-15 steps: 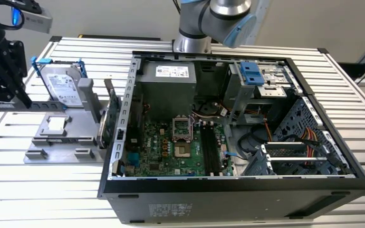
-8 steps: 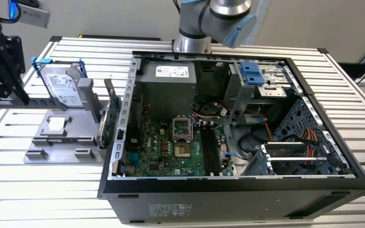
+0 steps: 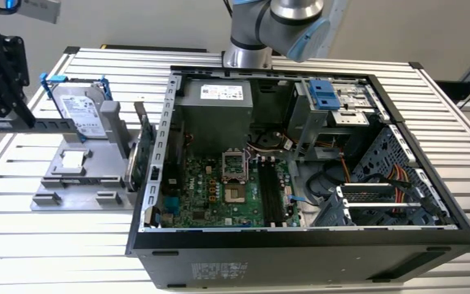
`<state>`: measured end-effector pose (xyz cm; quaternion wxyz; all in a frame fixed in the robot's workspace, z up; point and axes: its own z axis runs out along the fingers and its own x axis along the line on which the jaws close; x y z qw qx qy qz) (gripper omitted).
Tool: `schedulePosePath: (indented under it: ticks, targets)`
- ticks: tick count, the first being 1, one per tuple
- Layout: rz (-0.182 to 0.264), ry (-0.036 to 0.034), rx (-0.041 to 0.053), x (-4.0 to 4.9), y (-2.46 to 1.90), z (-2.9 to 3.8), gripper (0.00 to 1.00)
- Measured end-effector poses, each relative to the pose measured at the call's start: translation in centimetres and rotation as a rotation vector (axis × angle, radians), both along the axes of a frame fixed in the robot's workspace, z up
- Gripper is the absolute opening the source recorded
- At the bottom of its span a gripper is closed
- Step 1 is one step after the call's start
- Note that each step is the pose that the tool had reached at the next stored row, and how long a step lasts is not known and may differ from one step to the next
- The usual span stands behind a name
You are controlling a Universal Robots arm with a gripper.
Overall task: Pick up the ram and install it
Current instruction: 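Pick up the ram and move it above insertion slot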
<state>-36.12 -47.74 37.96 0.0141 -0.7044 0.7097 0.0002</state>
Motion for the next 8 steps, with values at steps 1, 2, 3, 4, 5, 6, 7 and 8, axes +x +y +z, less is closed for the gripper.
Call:
schedulePosePath:
  ticks: [1,2,3,4,5,6,7,8]
  targets:
    - [0.000,-0.0001,0.0000,0.00,0.01,0.14,0.00]
    - [0.000,-0.0003,0.0000,-0.01,0.03,0.27,0.00]
    - [0.001,-0.0003,0.0001,0.00,0.04,0.40,0.00]
    - [0.002,-0.0003,0.0000,0.00,0.04,0.53,0.00]
    - [0.004,-0.0004,0.0000,0.00,0.04,0.63,0.00]
    - [0.008,-0.0004,0.0001,-0.01,0.05,0.70,0.00]
    - [0.012,-0.0004,0.0001,-0.01,0.05,0.76,0.00]
    - [0.016,-0.0003,0.0001,0.00,0.07,0.82,0.00]
